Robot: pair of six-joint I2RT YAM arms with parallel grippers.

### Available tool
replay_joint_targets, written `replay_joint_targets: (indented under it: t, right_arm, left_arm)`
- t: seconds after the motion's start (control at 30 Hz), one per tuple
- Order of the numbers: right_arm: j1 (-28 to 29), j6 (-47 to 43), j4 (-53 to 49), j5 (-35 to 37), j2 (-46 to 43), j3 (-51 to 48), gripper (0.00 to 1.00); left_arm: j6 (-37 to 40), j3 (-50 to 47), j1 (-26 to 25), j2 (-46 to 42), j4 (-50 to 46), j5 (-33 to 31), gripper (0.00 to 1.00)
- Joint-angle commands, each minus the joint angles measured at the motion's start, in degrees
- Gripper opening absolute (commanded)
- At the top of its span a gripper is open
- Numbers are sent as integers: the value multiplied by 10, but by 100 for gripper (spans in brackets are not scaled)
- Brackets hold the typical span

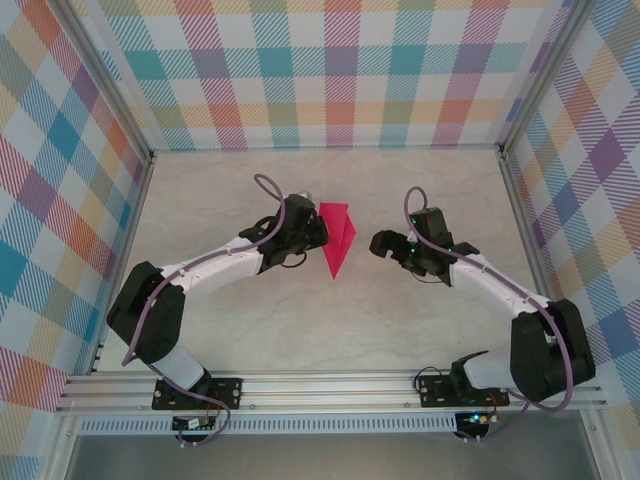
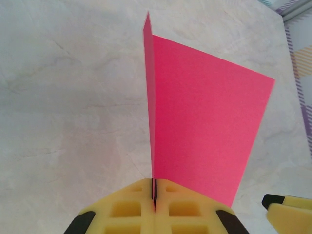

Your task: Fold a paper plane with a square sheet of paper (pick it up from the middle)

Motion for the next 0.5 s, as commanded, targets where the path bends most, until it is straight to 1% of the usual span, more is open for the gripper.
replay_joint_targets:
  t: [0.0, 0.07, 0.2, 0.27, 0.47]
  right_arm:
    - [-2, 7, 34, -54, -27, -10, 92]
    - [-2, 6, 37, -83, -24, -8, 85]
    - [4, 16, 39, -123, 2, 3, 73]
    - [16, 15, 35, -124, 21, 11, 69]
    - [62, 14, 5, -96, 79, 45, 59]
  left_arm:
    - [-38, -34, 13, 24, 114, 86, 0]
    - [-55, -50, 19, 48, 160, 110, 0]
    - [-77, -62, 22, 94, 207, 125, 0]
    - [-87, -68, 23, 118, 231, 135, 0]
    - [-111, -101, 34, 159, 290, 149, 0]
